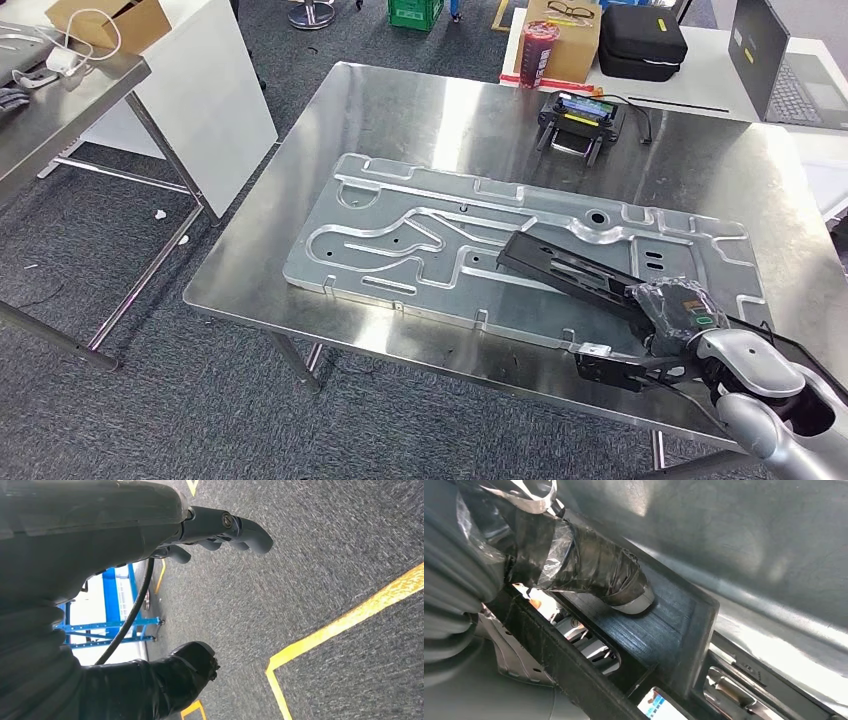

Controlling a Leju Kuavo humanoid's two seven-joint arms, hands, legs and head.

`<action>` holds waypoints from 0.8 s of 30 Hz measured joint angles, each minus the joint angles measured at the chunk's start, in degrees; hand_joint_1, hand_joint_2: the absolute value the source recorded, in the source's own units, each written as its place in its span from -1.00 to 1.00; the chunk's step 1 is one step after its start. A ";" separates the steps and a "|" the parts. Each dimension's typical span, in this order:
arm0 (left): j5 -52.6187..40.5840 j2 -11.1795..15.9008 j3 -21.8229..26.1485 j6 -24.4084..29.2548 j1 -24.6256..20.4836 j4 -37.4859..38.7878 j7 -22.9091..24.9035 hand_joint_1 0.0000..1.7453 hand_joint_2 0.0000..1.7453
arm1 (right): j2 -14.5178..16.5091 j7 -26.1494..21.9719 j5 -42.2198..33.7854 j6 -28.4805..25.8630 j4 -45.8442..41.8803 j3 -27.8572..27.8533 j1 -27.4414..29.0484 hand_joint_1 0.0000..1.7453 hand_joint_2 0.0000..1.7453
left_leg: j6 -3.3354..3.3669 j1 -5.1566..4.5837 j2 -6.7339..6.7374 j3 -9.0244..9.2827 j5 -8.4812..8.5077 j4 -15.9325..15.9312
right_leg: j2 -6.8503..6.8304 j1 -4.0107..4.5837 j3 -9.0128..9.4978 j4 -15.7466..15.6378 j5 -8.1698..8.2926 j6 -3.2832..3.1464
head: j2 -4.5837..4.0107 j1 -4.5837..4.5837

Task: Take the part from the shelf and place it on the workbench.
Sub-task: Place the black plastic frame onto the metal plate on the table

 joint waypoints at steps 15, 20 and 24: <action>-0.06 0.00 -0.02 0.15 0.00 0.00 0.11 -1.00 1.00 | 2.21 0.16 8.93 -1.44 3.81 -0.51 1.18 1.00 1.00 | 0.02 -0.03 0.08 -0.06 -0.09 0.00 | 0.05 -0.11 0.31 0.02 -0.05 0.18 | 0.00 0.02; -0.67 0.00 -0.13 -0.30 -0.16 0.00 0.55 -1.00 1.00 | 4.35 -3.16 14.22 3.72 11.84 4.08 -16.12 1.00 1.00 | 0.05 -0.23 0.49 -0.15 0.05 0.00 | 0.41 -0.35 0.05 0.06 0.18 0.38 | 0.00 0.00; -0.68 -0.06 -0.19 -0.90 -0.15 0.00 1.02 -1.00 1.00 | 7.30 -3.65 15.25 5.29 14.48 7.08 -24.30 1.00 1.00 | 0.04 -0.14 0.39 0.10 0.09 0.02 | 0.37 -0.33 0.12 0.07 0.17 0.37 | 0.00 -0.01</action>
